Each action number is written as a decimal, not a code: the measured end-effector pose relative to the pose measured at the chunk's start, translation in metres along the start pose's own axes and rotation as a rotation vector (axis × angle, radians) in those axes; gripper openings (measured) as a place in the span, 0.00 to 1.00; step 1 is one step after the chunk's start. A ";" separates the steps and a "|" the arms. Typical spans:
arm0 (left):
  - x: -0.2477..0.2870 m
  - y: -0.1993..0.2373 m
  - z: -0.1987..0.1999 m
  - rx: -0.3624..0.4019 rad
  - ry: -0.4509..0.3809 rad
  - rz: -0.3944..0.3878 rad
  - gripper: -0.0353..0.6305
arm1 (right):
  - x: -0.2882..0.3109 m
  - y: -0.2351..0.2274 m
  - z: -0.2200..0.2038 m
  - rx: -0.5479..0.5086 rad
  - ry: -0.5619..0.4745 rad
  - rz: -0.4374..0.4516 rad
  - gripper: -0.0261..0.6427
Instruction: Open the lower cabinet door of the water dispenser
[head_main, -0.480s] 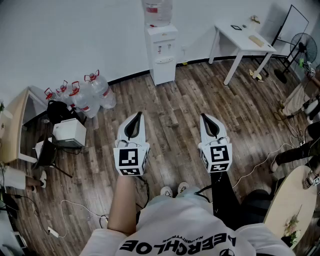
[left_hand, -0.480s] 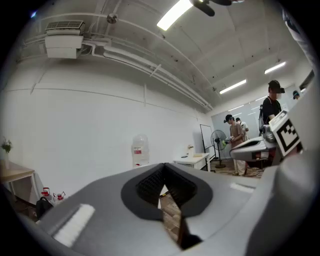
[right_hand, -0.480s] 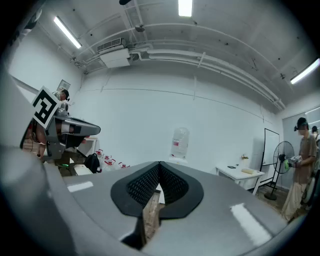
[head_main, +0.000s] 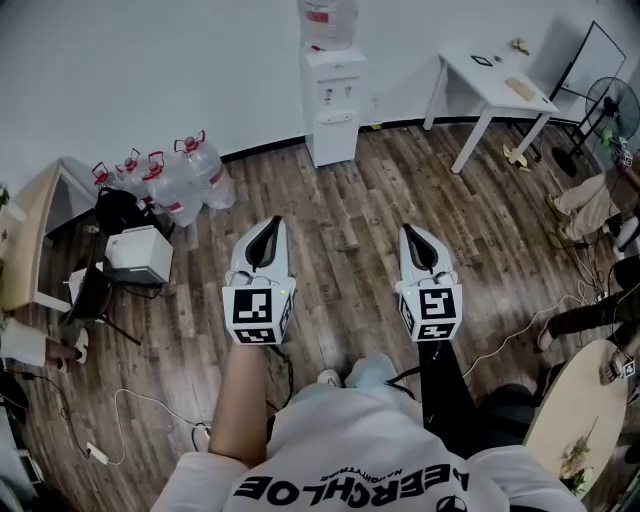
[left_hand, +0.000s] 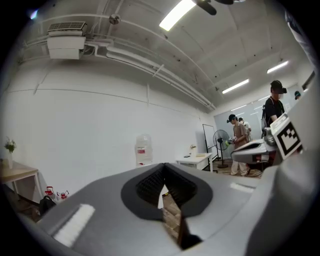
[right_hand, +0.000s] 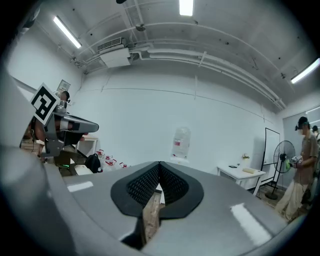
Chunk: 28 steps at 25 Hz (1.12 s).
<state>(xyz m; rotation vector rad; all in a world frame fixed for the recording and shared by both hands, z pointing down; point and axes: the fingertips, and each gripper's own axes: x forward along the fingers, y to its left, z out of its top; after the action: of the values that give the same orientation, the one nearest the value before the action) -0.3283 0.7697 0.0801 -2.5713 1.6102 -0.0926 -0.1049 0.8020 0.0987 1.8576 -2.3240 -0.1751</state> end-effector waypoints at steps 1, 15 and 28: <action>0.000 0.002 -0.001 -0.001 0.004 0.001 0.14 | 0.001 0.000 0.000 -0.001 -0.001 -0.007 0.04; 0.037 0.017 -0.011 -0.010 -0.007 -0.008 0.14 | 0.051 -0.006 -0.007 0.011 -0.014 0.022 0.15; 0.146 0.042 -0.018 -0.002 0.000 0.004 0.14 | 0.157 -0.056 -0.014 0.036 -0.027 0.043 0.15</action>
<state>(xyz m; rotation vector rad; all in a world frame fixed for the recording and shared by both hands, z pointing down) -0.3038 0.6190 0.0919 -2.5693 1.6165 -0.0909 -0.0828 0.6365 0.1102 1.8310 -2.3978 -0.1552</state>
